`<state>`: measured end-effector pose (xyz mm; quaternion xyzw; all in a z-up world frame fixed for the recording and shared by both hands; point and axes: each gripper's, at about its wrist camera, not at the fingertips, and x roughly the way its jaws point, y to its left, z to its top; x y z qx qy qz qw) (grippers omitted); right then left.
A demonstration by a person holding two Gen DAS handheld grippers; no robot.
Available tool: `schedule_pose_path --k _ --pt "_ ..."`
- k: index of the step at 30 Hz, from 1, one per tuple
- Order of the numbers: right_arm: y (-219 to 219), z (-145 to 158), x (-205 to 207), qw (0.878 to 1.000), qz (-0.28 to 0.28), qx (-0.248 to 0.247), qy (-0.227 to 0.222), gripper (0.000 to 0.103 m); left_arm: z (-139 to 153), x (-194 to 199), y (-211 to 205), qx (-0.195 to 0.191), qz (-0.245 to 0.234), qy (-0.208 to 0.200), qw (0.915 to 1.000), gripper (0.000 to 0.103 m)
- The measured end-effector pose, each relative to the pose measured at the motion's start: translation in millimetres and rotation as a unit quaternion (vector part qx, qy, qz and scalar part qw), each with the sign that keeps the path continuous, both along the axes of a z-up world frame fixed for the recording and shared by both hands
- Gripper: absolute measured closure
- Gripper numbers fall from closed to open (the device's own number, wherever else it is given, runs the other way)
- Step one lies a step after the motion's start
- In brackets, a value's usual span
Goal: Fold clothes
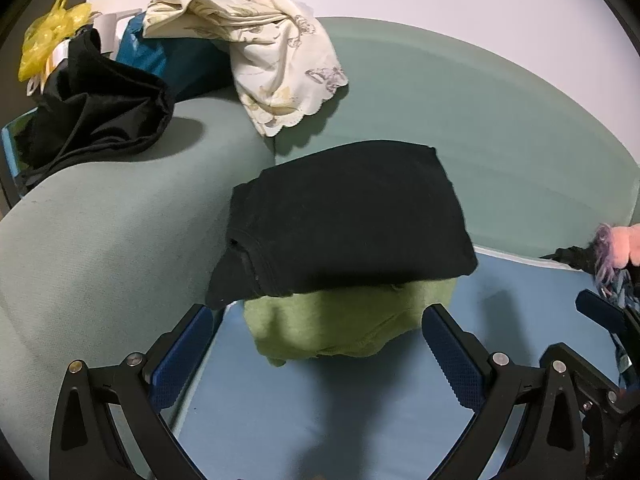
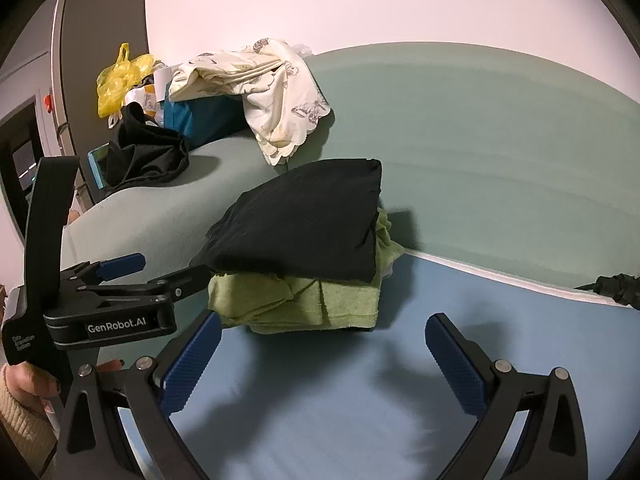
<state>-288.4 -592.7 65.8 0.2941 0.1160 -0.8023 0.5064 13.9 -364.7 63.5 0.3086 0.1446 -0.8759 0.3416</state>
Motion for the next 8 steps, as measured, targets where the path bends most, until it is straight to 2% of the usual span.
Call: schedule_pose_path --k 2,6,8 --pt "12 -3 5 1.000 -0.004 0.001 0.009 0.000 0 -1 2 -0.003 -0.001 0.001 1.0000 0.000" --pt "-5 0 13 1.000 -0.010 0.005 0.015 0.000 0 -1 0 0.011 -0.005 0.015 0.9998 0.000" --pt "-11 -1 5 1.000 -0.010 0.006 0.012 0.000 0 0 -1 0.018 -0.007 0.021 0.9996 0.000"
